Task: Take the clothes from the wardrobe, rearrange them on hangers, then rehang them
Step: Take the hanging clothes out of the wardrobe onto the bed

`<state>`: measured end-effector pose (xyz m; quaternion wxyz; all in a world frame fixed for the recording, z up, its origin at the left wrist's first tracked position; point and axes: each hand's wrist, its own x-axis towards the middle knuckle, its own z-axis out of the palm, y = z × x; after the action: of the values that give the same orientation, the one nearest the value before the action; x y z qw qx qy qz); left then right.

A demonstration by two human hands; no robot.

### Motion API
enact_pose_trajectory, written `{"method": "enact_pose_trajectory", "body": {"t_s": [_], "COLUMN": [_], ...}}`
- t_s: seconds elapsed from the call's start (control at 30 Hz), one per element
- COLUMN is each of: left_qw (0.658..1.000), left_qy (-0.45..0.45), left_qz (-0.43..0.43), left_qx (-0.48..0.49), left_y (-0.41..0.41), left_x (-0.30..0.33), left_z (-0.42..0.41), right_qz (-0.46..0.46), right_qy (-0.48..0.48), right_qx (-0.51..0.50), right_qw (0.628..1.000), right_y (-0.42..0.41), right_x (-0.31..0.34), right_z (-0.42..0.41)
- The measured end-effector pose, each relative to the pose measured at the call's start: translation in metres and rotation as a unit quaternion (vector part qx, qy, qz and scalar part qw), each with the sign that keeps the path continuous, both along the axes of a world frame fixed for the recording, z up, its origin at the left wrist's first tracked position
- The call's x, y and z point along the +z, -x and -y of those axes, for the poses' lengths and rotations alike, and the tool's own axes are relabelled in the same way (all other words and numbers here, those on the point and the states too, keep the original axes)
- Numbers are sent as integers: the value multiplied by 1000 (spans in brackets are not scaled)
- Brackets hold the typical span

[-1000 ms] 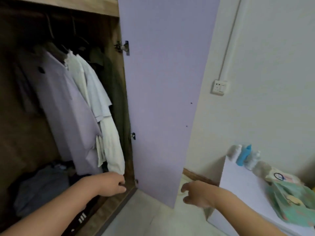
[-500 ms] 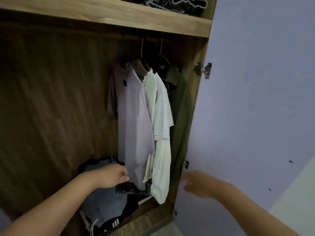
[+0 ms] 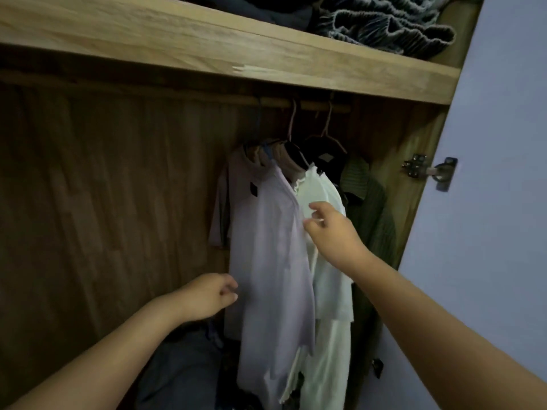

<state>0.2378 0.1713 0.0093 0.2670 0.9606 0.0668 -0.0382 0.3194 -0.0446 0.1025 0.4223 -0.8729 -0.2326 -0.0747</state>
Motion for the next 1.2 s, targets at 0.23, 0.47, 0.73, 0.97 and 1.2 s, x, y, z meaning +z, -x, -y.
{"method": "enact_pose_trajectory", "body": {"t_s": [0.23, 0.47, 0.73, 0.97, 1.2], "left_qw": [994, 964, 923, 904, 897], "left_qy": [12, 17, 9, -18, -1], "left_qz": [111, 265, 382, 422, 434], "left_qx": [-6, -19, -45, -66, 81], "left_y": [-61, -96, -106, -89, -89], "left_x": [39, 67, 99, 100, 97], "left_z": [-43, -56, -29, -4, 31], "right_qz": [-145, -202, -222, -235, -247], "right_qy": [-87, -264, -364, -308, -196], "right_qx": [70, 143, 206, 223, 200], "right_qw": [983, 932, 881, 895, 928], "right_y": [-54, -67, -66, -47, -2], "right_x": [45, 44, 57, 45, 37], "right_z": [-72, -102, -88, -31, 58]}}
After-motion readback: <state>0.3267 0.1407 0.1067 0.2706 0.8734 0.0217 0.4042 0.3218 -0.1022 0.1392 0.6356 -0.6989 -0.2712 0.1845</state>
